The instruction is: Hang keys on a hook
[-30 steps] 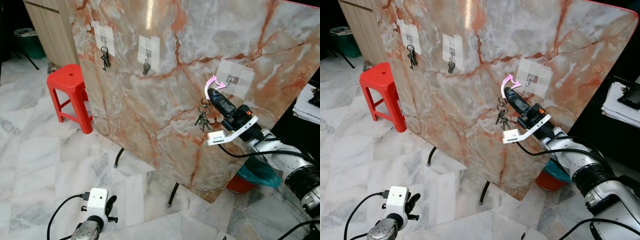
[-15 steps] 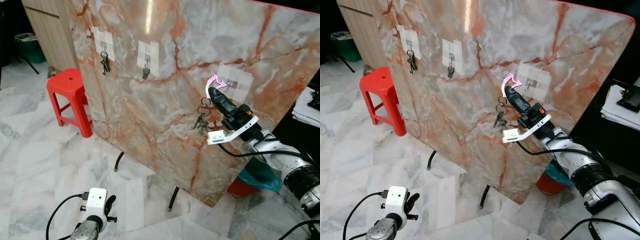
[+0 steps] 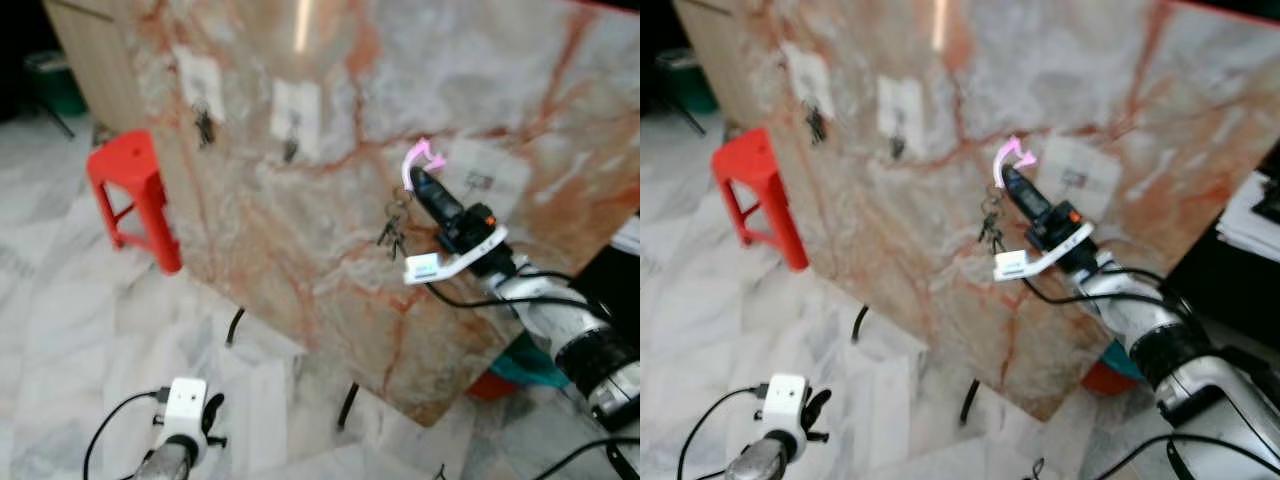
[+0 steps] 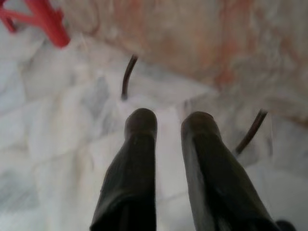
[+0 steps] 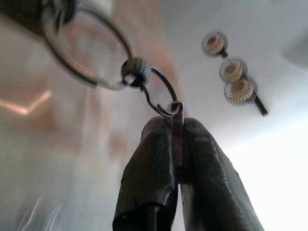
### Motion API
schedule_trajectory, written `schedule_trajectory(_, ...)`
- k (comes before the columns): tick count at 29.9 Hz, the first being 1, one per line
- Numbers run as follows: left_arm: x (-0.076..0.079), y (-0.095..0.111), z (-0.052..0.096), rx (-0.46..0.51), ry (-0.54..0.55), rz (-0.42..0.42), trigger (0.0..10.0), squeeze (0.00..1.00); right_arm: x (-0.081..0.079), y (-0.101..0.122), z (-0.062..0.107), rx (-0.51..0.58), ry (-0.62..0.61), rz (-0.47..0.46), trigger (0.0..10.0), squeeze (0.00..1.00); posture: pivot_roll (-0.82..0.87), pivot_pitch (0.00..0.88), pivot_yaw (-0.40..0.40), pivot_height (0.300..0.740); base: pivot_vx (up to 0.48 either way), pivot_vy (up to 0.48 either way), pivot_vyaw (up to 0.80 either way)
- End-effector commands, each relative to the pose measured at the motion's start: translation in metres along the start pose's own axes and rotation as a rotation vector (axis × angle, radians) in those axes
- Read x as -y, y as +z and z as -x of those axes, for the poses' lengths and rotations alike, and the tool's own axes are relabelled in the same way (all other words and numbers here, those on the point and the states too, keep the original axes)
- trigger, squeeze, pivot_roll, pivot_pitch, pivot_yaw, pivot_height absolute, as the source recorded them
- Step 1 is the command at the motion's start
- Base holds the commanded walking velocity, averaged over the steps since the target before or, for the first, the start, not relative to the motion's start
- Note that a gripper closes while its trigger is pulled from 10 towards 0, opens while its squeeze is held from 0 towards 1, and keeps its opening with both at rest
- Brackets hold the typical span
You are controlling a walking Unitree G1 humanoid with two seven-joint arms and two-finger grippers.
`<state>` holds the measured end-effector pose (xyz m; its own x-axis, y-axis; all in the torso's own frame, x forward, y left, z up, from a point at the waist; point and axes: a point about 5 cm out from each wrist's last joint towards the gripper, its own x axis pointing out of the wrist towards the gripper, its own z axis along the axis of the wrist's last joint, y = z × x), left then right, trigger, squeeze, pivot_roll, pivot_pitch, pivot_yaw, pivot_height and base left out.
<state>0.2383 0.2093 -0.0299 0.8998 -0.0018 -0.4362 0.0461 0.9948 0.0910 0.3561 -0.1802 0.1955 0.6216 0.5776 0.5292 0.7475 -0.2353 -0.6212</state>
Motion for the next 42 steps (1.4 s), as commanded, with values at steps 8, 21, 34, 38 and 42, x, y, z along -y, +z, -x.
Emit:
schedule_trajectory(8, 0.004, -0.004, 0.002, -0.003, -0.011, 0.007, 10.0, 0.0, 0.008, -0.013, -0.002, -0.05, -0.039, 0.027, 10.0, 0.0, 0.06, 0.054, -0.063, 0.74, 0.032, 0.0, 0.0)
schedule_trajectory(21, 0.006, -0.005, 0.003, -0.003, -0.016, 0.012, 10.0, 0.0, 0.01, -0.028, 0.01, -0.084, -0.026, 0.075, 10.0, 0.0, 0.05, 0.054, -0.073, 0.74, 0.0, 0.0, 0.0)
schedule_trajectory(34, 0.007, -0.006, 0.003, -0.005, -0.017, 0.012, 10.0, 0.0, 0.007, -0.03, 0.023, -0.106, 0.017, 0.075, 10.0, 0.0, 0.05, 0.058, -0.077, 0.74, 0.0, 0.0, 0.0)
schedule_trajectory(38, 0.007, -0.005, 0.003, -0.004, -0.019, 0.011, 10.0, 0.0, 0.004, -0.028, 0.024, -0.11, 0.027, 0.072, 10.0, 0.0, 0.05, 0.056, -0.076, 0.74, 0.0, 0.0, 0.0)
schedule_trajectory(42, 0.007, -0.005, 0.003, -0.004, -0.019, 0.009, 10.0, 0.0, 0.004, -0.027, 0.025, -0.109, 0.03, 0.068, 10.0, 0.0, 0.05, 0.054, -0.075, 0.74, 0.0, 0.0, 0.0)
